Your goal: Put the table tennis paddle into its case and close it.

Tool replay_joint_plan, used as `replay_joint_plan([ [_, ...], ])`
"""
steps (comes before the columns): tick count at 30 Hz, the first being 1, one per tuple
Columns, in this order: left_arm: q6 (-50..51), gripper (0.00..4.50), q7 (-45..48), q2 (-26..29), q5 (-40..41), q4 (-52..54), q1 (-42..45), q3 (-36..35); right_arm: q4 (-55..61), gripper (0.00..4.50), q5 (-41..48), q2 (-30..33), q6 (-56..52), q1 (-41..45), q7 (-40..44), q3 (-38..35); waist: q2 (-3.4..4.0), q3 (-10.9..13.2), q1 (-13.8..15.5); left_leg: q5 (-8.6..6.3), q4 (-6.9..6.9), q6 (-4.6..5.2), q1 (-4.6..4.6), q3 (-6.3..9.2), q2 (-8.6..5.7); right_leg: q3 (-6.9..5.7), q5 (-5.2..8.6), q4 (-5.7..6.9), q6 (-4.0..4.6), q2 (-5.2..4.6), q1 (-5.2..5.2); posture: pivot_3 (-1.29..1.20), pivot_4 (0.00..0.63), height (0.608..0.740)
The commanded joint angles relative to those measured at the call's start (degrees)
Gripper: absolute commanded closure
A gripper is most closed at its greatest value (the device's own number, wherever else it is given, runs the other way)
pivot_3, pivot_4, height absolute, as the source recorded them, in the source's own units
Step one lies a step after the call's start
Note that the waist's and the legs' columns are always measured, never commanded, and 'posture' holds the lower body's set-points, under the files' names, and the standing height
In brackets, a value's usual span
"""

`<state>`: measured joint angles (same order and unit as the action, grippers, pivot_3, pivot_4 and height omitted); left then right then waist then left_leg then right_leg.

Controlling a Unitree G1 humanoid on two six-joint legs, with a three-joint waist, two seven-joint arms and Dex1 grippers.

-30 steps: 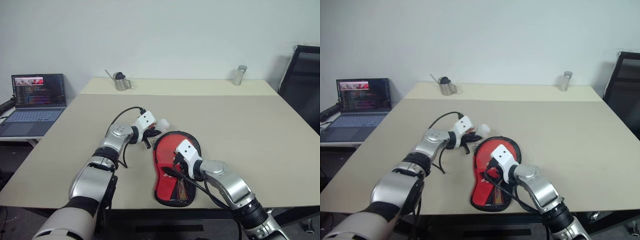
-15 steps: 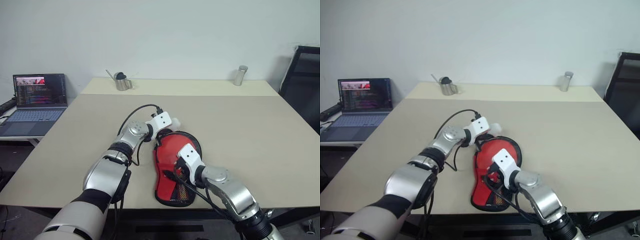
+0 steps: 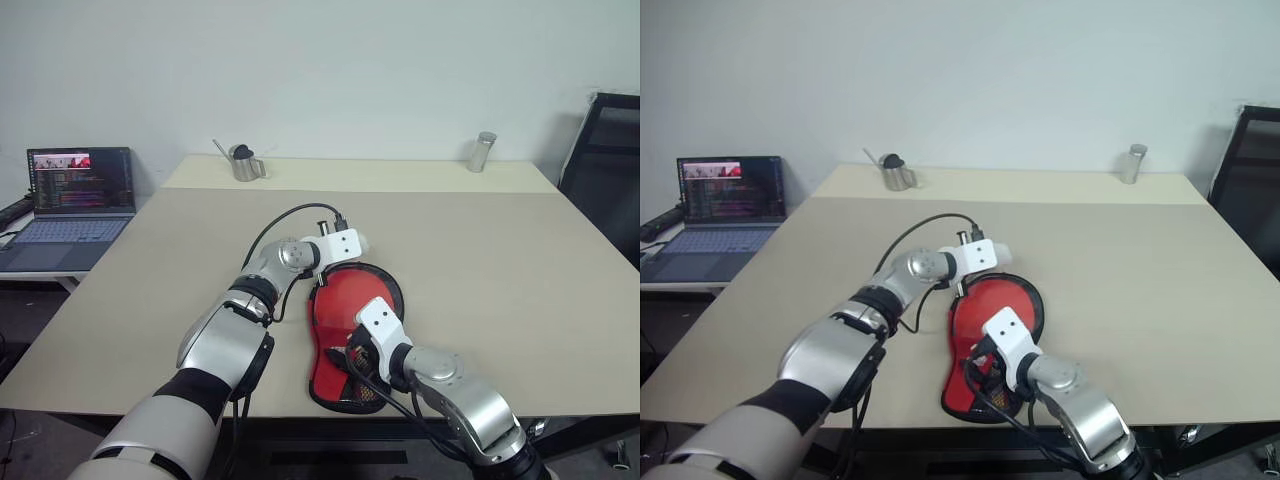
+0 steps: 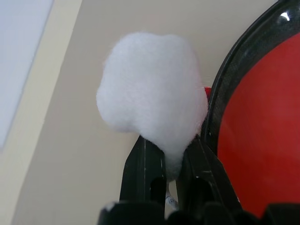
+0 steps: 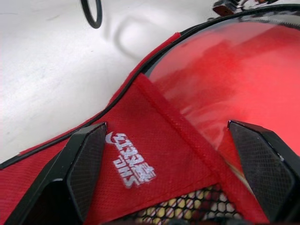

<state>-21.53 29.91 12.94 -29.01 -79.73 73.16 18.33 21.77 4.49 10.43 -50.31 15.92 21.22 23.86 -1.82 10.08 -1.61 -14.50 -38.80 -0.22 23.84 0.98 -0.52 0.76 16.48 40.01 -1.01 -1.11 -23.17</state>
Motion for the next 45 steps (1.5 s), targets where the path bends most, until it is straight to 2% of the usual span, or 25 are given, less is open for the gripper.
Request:
replay_joint_plan([
  [1,-2.1,4.47,-2.7,-0.6,-2.9,0.7,2.7,2.2,-1.3,0.0,0.5,-0.3,-4.2,-3.0,-0.2,2.8,-0.01,0.0,0.0,0.0,0.0,0.0,0.0,0.0,0.0,0.0,0.0,0.0,0.0,0.0,0.0,0.0,0.15,0.74],
  [15,-3.0,4.47,-14.1,-5.5,-9.8,0.2,8.8,6.6,2.9,0.0,0.8,-2.6,-7.4,-6.7,-4.2,5.4,-0.13,-0.1,0.3,0.0,0.0,0.0,0.04,0.03,-0.01,-0.03,0.01,-0.02,-0.02,0.0,0.0,0.0,0.15,0.74],
  [25,-7.9,4.47,-23.3,-11.0,-19.1,-0.2,14.1,15.6,5.3,0.0,1.4,-3.0,-8.9,-9.0,-6.0,6.4,-0.14,-0.1,0.1,0.0,0.02,0.0,0.04,0.04,-0.02,-0.01,0.04,-0.03,-0.06,0.01,0.0,0.0,0.15,0.74],
  [31,-9.2,4.47,-20.6,-13.9,-19.9,-0.6,11.5,17.0,5.0,0.0,1.6,-3.5,-8.9,-8.8,-6.4,6.3,-0.14,-0.1,-0.1,0.0,0.04,0.0,0.03,0.02,0.0,0.0,0.04,-0.03,-0.07,0.02,-0.01,0.0,0.15,0.74],
  [36,-8.3,4.47,-18.5,-13.7,-19.7,-0.8,9.0,16.9,4.5,0.0,1.6,-3.7,-8.6,-8.4,-6.4,6.1,-0.14,-0.1,-0.1,0.0,0.04,0.0,0.01,0.01,0.0,0.01,0.04,-0.02,-0.07,0.04,-0.01,0.0,0.15,0.74],
  [40,-8.0,4.47,-12.0,-12.9,-17.4,-0.9,6.6,15.2,4.1,0.0,1.5,-3.7,-8.2,-8.2,-6.1,5.9,-0.14,-0.2,-0.3,0.0,0.04,0.0,-0.01,-0.02,0.0,0.02,0.04,-0.02,-0.06,0.04,0.0,0.0,0.15,0.74],
  [45,-8.1,2.73,-10.1,-12.1,-14.8,-0.4,6.4,12.8,3.0,0.0,1.5,-3.6,-7.5,-7.2,-5.6,6.0,-0.14,-0.2,-0.3,0.0,0.04,0.0,-0.04,-0.03,0.05,0.04,0.04,-0.01,-0.06,0.07,0.0,0.0,0.15,0.74],
])
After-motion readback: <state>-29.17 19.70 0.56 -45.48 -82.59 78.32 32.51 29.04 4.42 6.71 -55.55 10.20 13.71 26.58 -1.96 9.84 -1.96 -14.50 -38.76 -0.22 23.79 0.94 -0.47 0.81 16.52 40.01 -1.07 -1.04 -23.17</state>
